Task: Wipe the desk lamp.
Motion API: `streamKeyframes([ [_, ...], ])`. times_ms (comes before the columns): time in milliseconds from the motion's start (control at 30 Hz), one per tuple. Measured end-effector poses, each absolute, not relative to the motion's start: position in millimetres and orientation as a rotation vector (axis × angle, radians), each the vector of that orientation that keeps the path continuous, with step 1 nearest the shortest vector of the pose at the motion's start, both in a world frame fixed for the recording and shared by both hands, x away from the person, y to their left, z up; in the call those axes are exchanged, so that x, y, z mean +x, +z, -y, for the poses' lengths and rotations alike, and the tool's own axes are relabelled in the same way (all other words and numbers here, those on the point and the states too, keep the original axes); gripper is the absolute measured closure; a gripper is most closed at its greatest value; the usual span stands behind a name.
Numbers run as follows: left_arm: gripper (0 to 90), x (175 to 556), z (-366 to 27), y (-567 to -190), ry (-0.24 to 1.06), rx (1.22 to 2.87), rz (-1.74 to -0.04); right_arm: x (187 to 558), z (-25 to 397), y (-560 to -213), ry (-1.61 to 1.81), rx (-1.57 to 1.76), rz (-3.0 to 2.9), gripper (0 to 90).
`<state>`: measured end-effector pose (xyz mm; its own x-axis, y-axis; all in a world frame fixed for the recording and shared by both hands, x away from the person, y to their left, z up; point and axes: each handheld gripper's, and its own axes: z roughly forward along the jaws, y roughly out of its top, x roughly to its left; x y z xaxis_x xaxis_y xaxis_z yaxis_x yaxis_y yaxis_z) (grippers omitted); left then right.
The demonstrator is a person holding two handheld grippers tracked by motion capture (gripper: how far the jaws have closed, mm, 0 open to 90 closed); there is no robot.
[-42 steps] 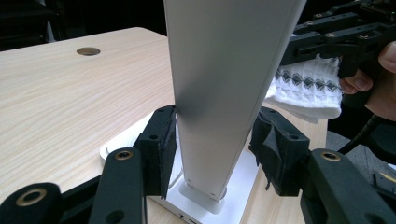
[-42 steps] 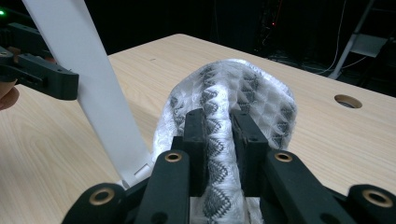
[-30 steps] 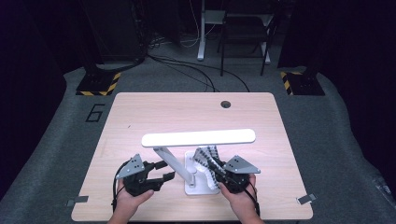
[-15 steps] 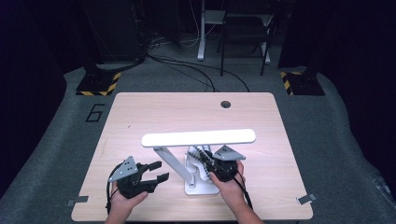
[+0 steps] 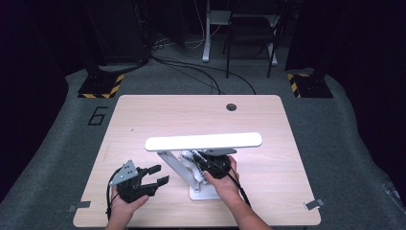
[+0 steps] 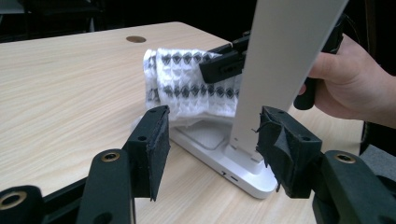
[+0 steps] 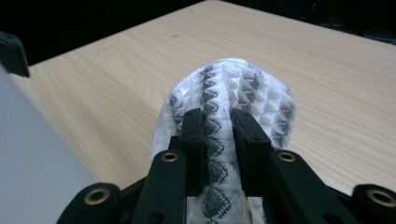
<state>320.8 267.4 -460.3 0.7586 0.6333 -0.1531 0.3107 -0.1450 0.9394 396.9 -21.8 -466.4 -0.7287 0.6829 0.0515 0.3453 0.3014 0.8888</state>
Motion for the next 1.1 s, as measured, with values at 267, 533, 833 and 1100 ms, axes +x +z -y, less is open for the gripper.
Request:
streamKeyframes([
  [267,43.6,323.0,-274.1,-463.6,0.343,1.735,-0.783,410.5,13.7,-478.5,1.372,1.014,-2.281,68.1],
  [533,43.5,325.0,-274.1,-466.8,0.347,1.745,-0.800,409.6,15.8,-478.2,1.304,1.007,-2.307,55.3],
  [833,43.5,324.3,-272.9,-468.2,0.348,1.761,-0.804,399.5,27.5,-475.5,1.302,1.017,-2.301,50.8],
  [1100,43.5,323.8,-272.4,-468.1,0.349,1.759,-0.804,390.5,40.7,-480.1,1.312,1.048,-2.300,53.1],
])
